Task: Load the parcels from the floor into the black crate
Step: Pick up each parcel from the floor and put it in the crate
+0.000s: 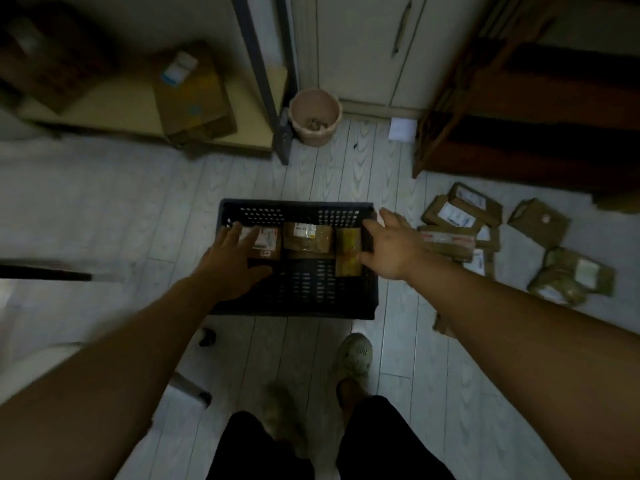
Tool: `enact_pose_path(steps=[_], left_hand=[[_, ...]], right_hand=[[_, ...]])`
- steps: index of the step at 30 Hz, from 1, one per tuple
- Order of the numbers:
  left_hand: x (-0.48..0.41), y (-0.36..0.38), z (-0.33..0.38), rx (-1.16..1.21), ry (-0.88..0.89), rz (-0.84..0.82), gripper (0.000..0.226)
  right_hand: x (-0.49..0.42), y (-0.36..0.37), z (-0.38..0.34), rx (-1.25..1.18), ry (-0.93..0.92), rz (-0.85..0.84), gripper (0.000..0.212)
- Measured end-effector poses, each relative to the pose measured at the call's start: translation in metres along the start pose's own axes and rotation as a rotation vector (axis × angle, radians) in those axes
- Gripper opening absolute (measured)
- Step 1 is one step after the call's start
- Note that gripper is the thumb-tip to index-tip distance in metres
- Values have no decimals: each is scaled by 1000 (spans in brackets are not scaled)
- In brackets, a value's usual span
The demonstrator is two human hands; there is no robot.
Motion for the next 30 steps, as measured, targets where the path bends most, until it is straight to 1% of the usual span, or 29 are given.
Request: enact_pose_path(steps=[3,8,10,13,16,19,23,26,30], left_hand=[[61,-23,20,27,-20,38,89],[135,-58,64,-30,48,140,87],[159,-68,82,-30,67,149,86],[187,-76,119,-100,129,135,87],[209,-79,163,-107,224,131,87],[228,-74,216,-158,329,131,87],[240,-60,297,-242,391,122,86],[245,-46,367,-231,419,119,84],[244,-17,458,-218,443,62,81]], right_hand=[[61,-22,-3,-49,50,61,80],[164,-36,2,-66,135,158,78],[207,-37,10,-76,172,197,74],[278,-34,34,-126,265,261,69],[340,-31,69,-163,389,291,73],[391,-31,108,-203,498,365,75],[448,-32,164,-269,541,428,74],[483,-31,213,-309,536,449,73],[529,-29,294,-346,547,495,70]])
Point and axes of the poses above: each hand's wrist, its own x-axis away from the middle knuckle, its own y-axis out of the palm, z = x × y, the point moved 5 cm from there along -x, towards the middle knuckle, and after that the axes turned 10 degrees about -z, right-handed, at the moved point
